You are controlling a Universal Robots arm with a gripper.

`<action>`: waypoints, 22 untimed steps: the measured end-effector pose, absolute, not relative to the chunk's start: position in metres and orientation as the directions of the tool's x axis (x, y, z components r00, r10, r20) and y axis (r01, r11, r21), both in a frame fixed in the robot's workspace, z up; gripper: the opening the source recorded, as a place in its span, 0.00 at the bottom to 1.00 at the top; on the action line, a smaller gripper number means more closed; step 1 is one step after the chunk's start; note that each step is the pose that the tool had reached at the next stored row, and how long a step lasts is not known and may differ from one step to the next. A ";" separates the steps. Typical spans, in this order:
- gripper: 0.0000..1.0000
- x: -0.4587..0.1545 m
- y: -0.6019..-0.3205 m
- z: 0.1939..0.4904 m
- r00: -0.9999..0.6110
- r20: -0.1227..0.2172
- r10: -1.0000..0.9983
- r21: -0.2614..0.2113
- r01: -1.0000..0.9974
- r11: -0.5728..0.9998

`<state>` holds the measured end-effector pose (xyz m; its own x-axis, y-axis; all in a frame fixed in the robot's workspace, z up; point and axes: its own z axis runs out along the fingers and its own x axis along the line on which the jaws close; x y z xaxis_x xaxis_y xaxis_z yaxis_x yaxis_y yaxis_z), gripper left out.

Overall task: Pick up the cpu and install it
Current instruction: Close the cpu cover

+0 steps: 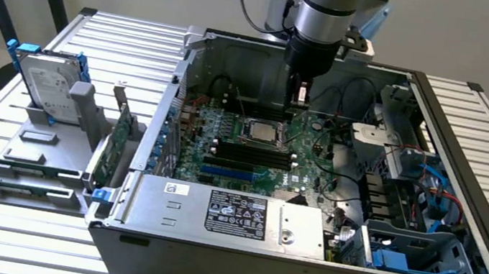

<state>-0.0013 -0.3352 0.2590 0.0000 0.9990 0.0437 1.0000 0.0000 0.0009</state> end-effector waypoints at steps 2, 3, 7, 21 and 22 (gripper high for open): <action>0.11 0.008 -0.336 0.262 0.000 0.045 0.999 -0.001 1.000 0.000; 0.11 0.012 -0.336 0.263 0.000 0.045 0.999 -0.001 1.000 0.000; 0.11 0.031 -0.336 0.268 0.000 0.049 0.999 -0.003 1.000 0.000; 0.11 0.063 -0.338 0.257 -0.001 0.063 0.998 -0.005 1.000 0.002; 0.11 0.063 -0.339 0.256 -0.002 0.063 0.998 -0.006 1.000 0.002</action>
